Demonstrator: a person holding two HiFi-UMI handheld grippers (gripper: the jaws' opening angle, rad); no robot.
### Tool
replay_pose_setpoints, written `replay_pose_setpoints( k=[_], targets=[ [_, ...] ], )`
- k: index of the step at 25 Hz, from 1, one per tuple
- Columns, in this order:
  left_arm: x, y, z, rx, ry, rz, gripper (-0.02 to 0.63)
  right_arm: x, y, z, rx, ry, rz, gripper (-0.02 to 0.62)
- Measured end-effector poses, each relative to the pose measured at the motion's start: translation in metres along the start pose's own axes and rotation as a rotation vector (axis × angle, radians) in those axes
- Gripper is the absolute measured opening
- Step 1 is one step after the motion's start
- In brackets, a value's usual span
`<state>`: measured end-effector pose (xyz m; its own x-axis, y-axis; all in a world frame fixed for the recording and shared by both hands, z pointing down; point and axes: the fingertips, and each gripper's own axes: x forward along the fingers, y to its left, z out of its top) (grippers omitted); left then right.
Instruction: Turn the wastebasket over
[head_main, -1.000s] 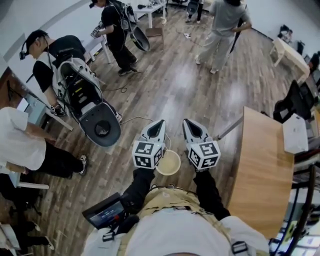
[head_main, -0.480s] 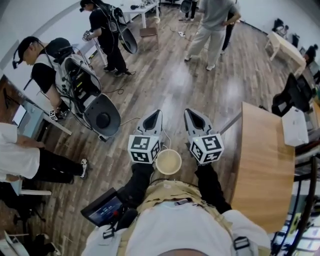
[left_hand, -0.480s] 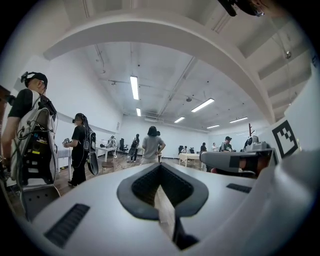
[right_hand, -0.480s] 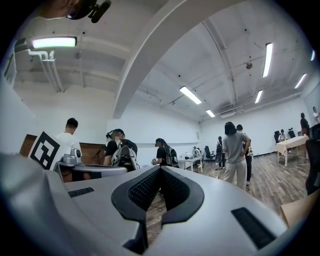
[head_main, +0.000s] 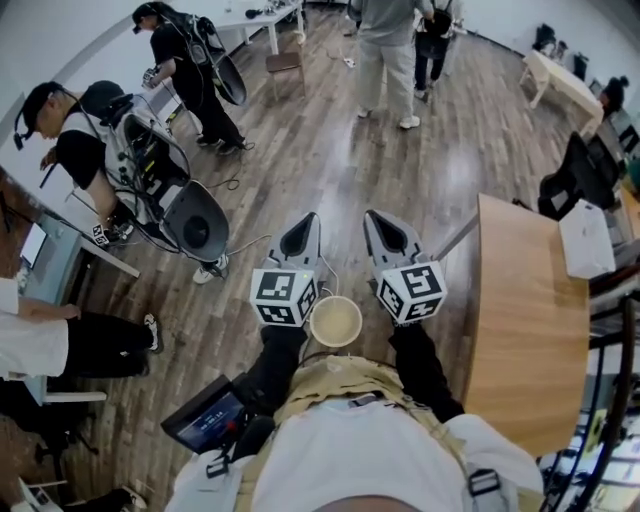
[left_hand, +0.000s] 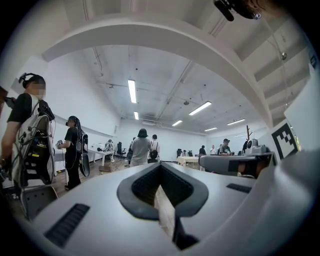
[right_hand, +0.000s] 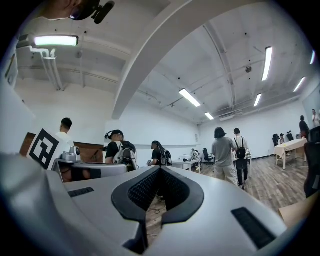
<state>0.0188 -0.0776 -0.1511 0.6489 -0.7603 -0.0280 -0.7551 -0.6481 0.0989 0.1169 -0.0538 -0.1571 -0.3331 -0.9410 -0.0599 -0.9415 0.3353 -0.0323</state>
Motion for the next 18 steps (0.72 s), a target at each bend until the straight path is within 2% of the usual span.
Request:
replay_pose_setpoints(
  k=[18],
  targets=[
    [0.003,-0.019,-0.012,0.007,0.032,-0.040,0.000,-0.016,-0.003,0.003,-0.034,-0.014,-0.033,0.020]
  ],
)
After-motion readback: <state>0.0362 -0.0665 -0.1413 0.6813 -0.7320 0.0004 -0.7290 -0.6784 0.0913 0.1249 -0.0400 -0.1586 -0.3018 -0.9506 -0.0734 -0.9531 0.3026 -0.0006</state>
